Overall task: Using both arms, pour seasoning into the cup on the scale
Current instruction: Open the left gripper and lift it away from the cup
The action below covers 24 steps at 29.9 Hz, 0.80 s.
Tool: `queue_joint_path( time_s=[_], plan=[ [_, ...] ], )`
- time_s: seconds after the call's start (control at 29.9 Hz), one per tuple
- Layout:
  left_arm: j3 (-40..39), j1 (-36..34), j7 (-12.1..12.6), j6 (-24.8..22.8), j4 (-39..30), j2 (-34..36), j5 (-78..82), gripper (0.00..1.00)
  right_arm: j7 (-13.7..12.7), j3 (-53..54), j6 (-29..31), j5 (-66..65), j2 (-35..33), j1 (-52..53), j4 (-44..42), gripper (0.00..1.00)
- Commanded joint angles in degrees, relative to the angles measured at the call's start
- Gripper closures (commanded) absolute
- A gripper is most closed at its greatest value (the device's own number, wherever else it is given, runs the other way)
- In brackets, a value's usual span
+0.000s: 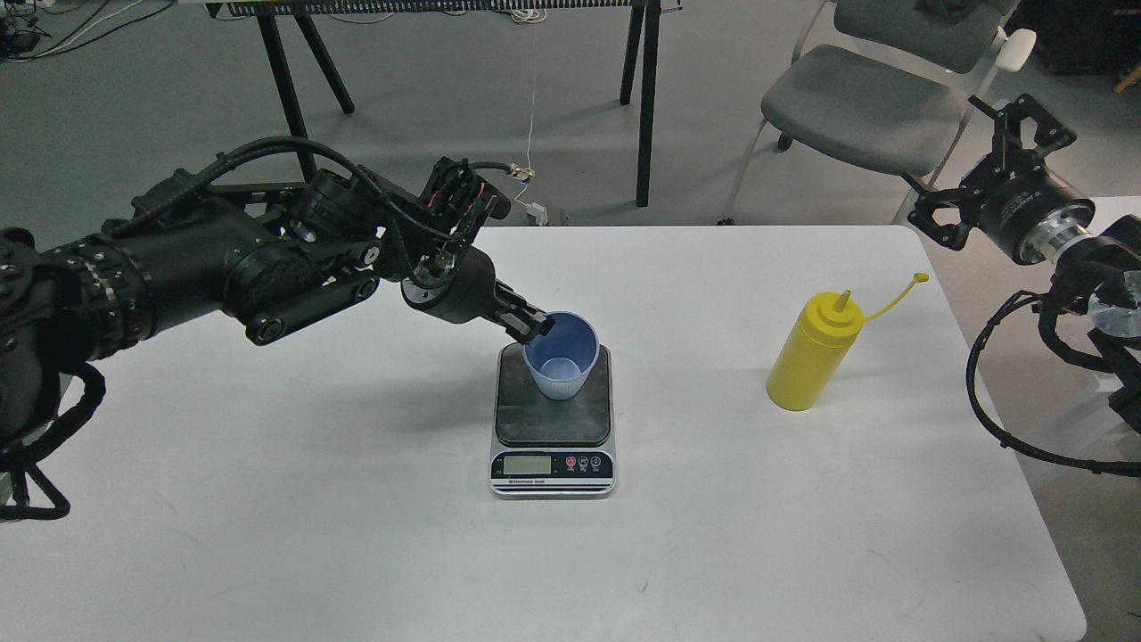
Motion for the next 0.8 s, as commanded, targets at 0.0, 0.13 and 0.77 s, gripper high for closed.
queue_joint_path(
  time_s=[0.0, 0.13, 0.77],
  plan=[
    [-0.15, -0.08, 0.00, 0.00, -0.14, 0.02, -0.05, 0.77, 0.00, 0.00, 0.00, 0.00, 0.02, 0.00, 0.00, 0.01],
    [-0.33, -0.17, 0.00, 0.00, -0.31, 0.11, -0.22, 0.73, 0.00, 0.00, 0.00, 0.00, 0.02, 0.00, 0.00, 0.01],
    [-7.79, -6.32, 0.00, 0.00, 2.31, 9.68, -27.97, 0.29, -0.09, 0.00, 0.00, 0.00, 0.02, 0.00, -0.09, 0.01]
  ],
)
